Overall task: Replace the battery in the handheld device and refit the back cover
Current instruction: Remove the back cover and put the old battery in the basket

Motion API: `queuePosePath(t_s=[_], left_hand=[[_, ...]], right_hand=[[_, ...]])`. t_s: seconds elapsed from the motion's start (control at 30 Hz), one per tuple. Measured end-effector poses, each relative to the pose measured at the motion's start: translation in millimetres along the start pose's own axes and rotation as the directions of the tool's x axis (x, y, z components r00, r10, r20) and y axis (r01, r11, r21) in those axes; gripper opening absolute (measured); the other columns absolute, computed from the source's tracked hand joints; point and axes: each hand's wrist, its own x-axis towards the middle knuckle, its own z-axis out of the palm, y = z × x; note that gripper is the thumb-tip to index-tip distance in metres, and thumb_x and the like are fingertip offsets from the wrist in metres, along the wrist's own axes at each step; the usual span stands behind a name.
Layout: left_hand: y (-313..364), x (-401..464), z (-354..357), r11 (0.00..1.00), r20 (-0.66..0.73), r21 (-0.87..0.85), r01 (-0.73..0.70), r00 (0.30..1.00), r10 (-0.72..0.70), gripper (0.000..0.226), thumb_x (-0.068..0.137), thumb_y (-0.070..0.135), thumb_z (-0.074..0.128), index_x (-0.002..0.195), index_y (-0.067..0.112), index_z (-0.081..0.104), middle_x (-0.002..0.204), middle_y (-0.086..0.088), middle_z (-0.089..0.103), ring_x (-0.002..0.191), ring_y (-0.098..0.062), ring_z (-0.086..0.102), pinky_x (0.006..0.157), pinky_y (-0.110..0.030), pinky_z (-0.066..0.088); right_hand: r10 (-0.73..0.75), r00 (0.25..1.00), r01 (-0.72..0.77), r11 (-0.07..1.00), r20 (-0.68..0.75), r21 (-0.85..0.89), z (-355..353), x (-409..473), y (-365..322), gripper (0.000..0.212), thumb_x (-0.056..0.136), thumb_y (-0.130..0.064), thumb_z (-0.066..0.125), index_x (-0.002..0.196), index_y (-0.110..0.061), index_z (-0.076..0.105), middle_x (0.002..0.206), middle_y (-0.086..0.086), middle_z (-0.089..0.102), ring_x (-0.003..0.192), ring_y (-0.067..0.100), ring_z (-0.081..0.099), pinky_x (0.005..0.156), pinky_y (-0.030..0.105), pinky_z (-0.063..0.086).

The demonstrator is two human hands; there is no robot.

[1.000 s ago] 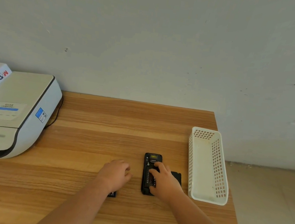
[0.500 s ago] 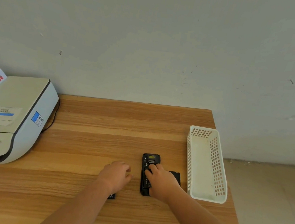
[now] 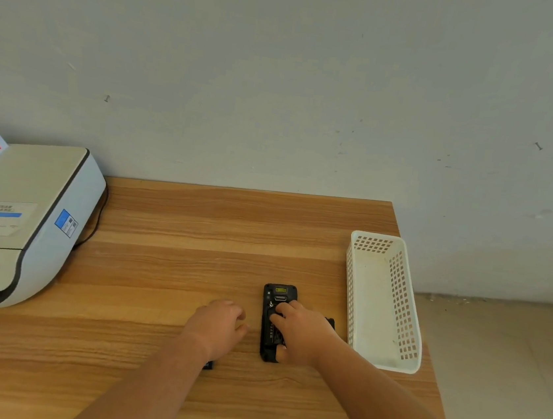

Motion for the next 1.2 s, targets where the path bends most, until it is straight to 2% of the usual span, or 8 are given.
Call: queuePosePath(t_s=[0.13, 0.2, 0.33, 0.47, 0.6, 0.77, 0.93, 1.2], left_hand=[[1, -3, 1, 1.0, -0.004, 0.002, -0.006, 1.0, 0.006, 0.041, 0.099, 0.046, 0.046, 0.13, 0.022, 0.057, 0.127, 0.005, 0.058, 0.117, -0.013, 0.052, 0.1, -0.033, 0.044], [1, -4, 1, 1.0, -0.007, -0.007, -0.007, 1.0, 0.007, 0.041, 0.099, 0.045, 0.046, 0.13, 0.022, 0.057, 0.127, 0.004, 0.058, 0.116, -0.014, 0.052, 0.099, -0.033, 0.045], [1, -6, 1, 1.0, -0.008, -0.019, 0.004, 1.0, -0.004, 0.04, 0.098, 0.044, 0.046, 0.13, 0.022, 0.057, 0.127, 0.004, 0.058, 0.116, -0.014, 0.053, 0.098, -0.033, 0.045], [1, -7, 0, 1.0, -0.003, -0.006, -0.003, 1.0, 0.003, 0.04, 0.098, 0.044, 0.046, 0.129, 0.022, 0.058, 0.126, 0.004, 0.058, 0.115, -0.015, 0.053, 0.096, -0.033, 0.046], [-1, -9, -1, 1.0, 0.01, 0.016, -0.003, 1.0, 0.002, 0.041, 0.098, 0.047, 0.046, 0.129, 0.021, 0.058, 0.126, 0.003, 0.058, 0.117, -0.015, 0.052, 0.097, -0.034, 0.045], [-5, -10, -1, 1.0, 0.011, 0.012, -0.006, 1.0, 0.006, 0.041, 0.099, 0.046, 0.045, 0.128, 0.02, 0.059, 0.126, 0.003, 0.059, 0.116, -0.015, 0.053, 0.098, -0.033, 0.045], [-6, -10, -2, 1.0, 0.01, 0.023, -0.005, 1.0, 0.005, 0.042, 0.099, 0.045, 0.046, 0.13, 0.02, 0.058, 0.127, 0.003, 0.058, 0.116, -0.014, 0.053, 0.098, -0.033, 0.046], [-2, -4, -7, 0.999, -0.004, 0.038, -0.015, 1.0, 0.015, 0.044, 0.098, 0.047, 0.045, 0.131, 0.021, 0.057, 0.127, 0.004, 0.059, 0.116, -0.015, 0.054, 0.096, -0.033, 0.046]], right_hand=[[0.072, 0.996, -0.066, 0.989, -0.047, 0.129, 8, -5, -5, 0.064, 0.086, -0.035, 0.055, 0.144, -0.018, 0.036, 0.144, 0.003, 0.038, 0.128, 0.025, 0.036, 0.096, 0.041, 0.045], [0.182, 0.979, -0.152, 0.953, -0.095, 0.262, 9, -7, -12, 0.063, 0.087, -0.038, 0.055, 0.144, -0.019, 0.037, 0.145, 0.002, 0.038, 0.129, 0.023, 0.037, 0.1, 0.039, 0.044], [0.488, 0.869, -0.391, 0.774, -0.075, 0.498, 10, -5, -34, 0.06, 0.091, -0.047, 0.055, 0.141, -0.019, 0.037, 0.14, 0.002, 0.036, 0.126, 0.022, 0.037, 0.095, 0.034, 0.048], [0.635, 0.772, -0.537, 0.625, 0.032, 0.566, 12, 4, -51, 0.06, 0.091, -0.047, 0.058, 0.14, -0.019, 0.036, 0.14, 0.008, 0.032, 0.125, 0.026, 0.037, 0.091, 0.034, 0.051], [0.686, 0.723, -0.599, 0.566, 0.079, 0.567, 14, 12, -57, 0.056, 0.09, -0.037, 0.059, 0.137, -0.019, 0.034, 0.137, 0.011, 0.032, 0.121, 0.028, 0.039, 0.09, 0.035, 0.05], [0.687, 0.716, -0.623, 0.552, 0.121, 0.554, 9, 17, -56, 0.054, 0.088, -0.033, 0.062, 0.133, -0.019, 0.036, 0.131, 0.01, 0.034, 0.115, 0.027, 0.043, 0.084, 0.034, 0.05], [0.685, 0.713, -0.629, 0.534, 0.148, 0.565, 7, 15, -56, 0.056, 0.086, -0.034, 0.066, 0.131, -0.018, 0.036, 0.132, 0.011, 0.033, 0.116, 0.027, 0.044, 0.087, 0.035, 0.052], [0.696, 0.712, -0.594, 0.523, 0.096, 0.611, 3, 6, -53, 0.059, 0.084, -0.036, 0.064, 0.132, -0.021, 0.034, 0.124, 0.007, 0.037, 0.114, 0.025, 0.042, 0.09, 0.039, 0.049]])
